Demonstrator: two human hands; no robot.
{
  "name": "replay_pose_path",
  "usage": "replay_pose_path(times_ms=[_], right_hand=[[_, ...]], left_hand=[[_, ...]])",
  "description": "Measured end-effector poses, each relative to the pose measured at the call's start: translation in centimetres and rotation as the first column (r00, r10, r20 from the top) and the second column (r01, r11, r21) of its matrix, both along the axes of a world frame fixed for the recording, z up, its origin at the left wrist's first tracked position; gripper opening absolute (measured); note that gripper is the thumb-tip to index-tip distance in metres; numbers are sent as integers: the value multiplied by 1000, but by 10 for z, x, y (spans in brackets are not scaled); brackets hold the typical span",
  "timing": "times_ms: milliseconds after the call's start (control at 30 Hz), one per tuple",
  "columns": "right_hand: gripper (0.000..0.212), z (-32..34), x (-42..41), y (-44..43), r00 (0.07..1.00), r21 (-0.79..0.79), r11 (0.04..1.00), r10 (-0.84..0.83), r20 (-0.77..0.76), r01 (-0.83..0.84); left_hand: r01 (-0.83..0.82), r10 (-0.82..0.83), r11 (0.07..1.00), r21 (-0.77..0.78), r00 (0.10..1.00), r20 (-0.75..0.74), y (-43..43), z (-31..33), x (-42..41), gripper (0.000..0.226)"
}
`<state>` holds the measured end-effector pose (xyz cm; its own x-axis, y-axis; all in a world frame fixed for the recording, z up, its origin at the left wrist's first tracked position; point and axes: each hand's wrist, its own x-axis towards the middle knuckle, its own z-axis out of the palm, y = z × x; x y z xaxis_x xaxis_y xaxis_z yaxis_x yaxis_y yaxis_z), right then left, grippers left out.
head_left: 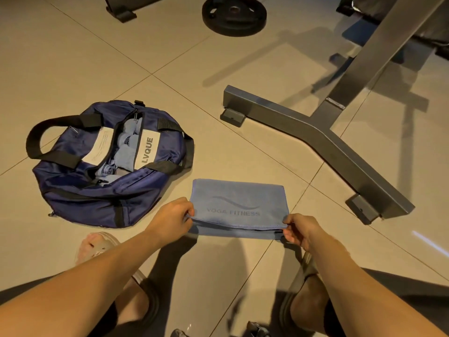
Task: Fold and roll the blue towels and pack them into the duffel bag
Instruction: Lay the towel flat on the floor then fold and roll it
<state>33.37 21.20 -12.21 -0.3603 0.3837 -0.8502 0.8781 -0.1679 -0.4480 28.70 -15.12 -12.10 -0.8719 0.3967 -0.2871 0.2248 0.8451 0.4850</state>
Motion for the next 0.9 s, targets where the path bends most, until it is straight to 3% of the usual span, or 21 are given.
replay_pose_path(times_ms=[233, 533, 733, 800, 900], right_hand=[[7, -13, 12, -6, 997, 78, 994, 78, -20, -76], [17, -27, 22, -11, 992, 126, 987, 105, -68, -96], [18, -36, 26, -8, 981, 149, 972, 188, -44, -179], [15, -42, 27, -6, 966, 205, 947, 258, -34, -246], [8, -45, 27, -5, 896, 376, 829, 443, 13, -415]], left_hand=[[82, -87, 982, -168, 996, -22, -3, -18, 22, 17], [203, -217, 958, -200, 975, -51, -5, -33, 32, 13], [281, -302, 936, -210, 951, -72, -4, -41, 36, 26], [294, -317, 929, -224, 945, -74, -3, -42, 36, 27], [281, -303, 935, -217, 950, -74, -2, -41, 33, 26]])
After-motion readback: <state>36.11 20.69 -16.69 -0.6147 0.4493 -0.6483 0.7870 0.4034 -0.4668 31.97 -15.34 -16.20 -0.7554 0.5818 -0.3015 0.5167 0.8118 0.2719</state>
